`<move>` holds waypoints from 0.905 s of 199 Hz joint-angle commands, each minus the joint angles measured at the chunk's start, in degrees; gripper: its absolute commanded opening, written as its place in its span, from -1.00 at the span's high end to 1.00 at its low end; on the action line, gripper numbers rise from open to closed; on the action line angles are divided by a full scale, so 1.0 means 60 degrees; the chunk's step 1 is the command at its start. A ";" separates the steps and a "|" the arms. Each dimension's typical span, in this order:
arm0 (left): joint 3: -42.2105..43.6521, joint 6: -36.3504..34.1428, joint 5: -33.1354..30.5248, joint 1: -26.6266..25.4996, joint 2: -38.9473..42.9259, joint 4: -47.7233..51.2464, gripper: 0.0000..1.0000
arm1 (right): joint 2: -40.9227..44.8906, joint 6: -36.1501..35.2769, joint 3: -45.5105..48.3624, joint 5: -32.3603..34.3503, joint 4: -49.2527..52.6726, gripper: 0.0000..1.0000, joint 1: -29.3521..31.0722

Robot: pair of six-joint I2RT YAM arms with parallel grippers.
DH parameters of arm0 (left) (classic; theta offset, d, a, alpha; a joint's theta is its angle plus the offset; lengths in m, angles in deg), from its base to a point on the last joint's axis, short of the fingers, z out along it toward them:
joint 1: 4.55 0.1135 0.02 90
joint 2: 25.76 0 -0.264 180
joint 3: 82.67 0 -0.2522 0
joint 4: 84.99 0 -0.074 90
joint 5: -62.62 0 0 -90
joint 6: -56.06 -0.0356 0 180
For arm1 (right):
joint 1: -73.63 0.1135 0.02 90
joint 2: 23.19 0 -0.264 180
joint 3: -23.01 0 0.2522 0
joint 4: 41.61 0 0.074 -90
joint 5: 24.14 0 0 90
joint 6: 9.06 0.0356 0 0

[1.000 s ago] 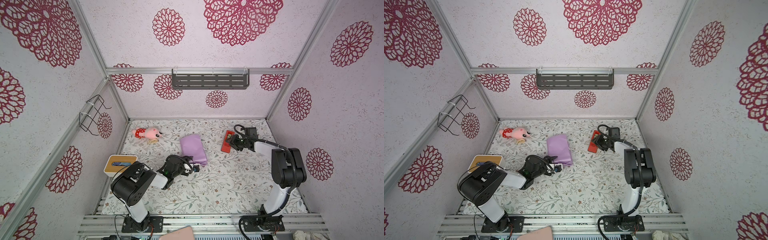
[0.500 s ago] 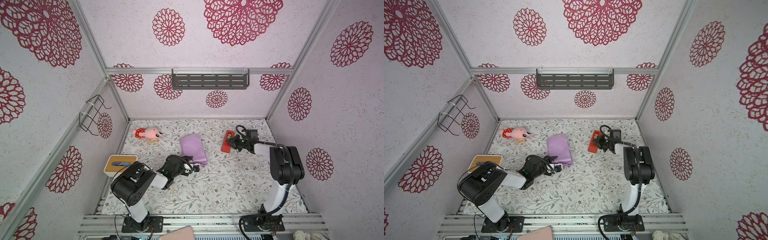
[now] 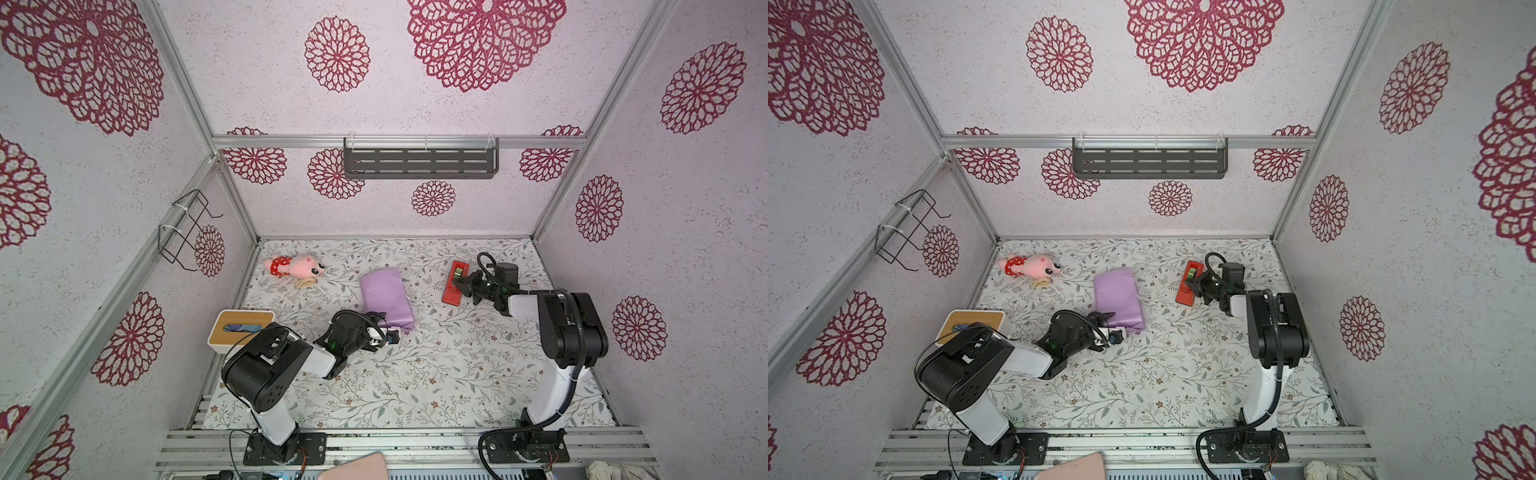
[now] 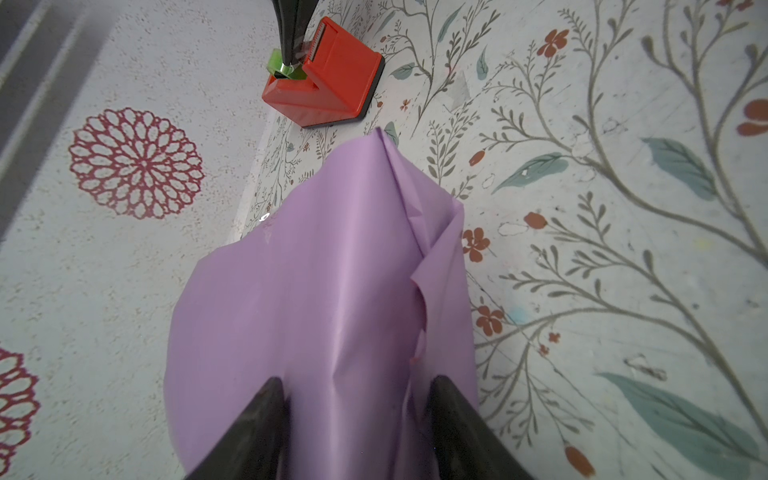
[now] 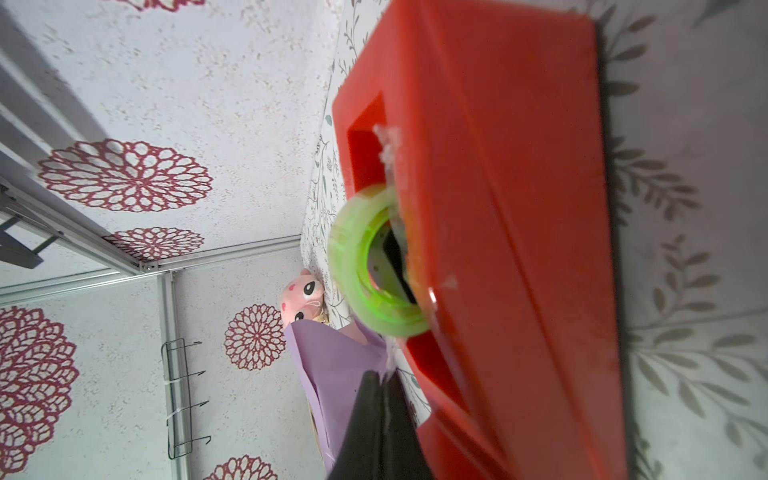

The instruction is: Wrap the gift box in paper

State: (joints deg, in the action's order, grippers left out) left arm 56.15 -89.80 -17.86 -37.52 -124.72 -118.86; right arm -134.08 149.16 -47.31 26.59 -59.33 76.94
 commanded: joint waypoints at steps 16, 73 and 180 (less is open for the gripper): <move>-0.0074 0.0051 -0.0077 0.0049 0.0014 0.0747 -0.15 | 0.0437 0.1108 0.0221 -0.0324 -0.2027 1.00 -0.0014; -0.0088 0.0051 -0.0107 0.0055 -0.0001 0.0758 -0.15 | 0.1078 0.1482 0.1434 -0.0311 -0.2779 1.00 0.0312; -0.0114 0.0052 -0.0139 0.0053 0.0013 0.0806 -0.14 | 0.1827 0.1574 0.3200 0.0167 -0.3231 1.00 0.1034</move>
State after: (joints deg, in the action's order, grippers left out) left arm 55.84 -89.80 -18.04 -37.52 -124.69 -118.43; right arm -125.82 158.17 -29.52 29.06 -76.47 81.42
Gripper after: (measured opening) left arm 0.574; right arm 0.050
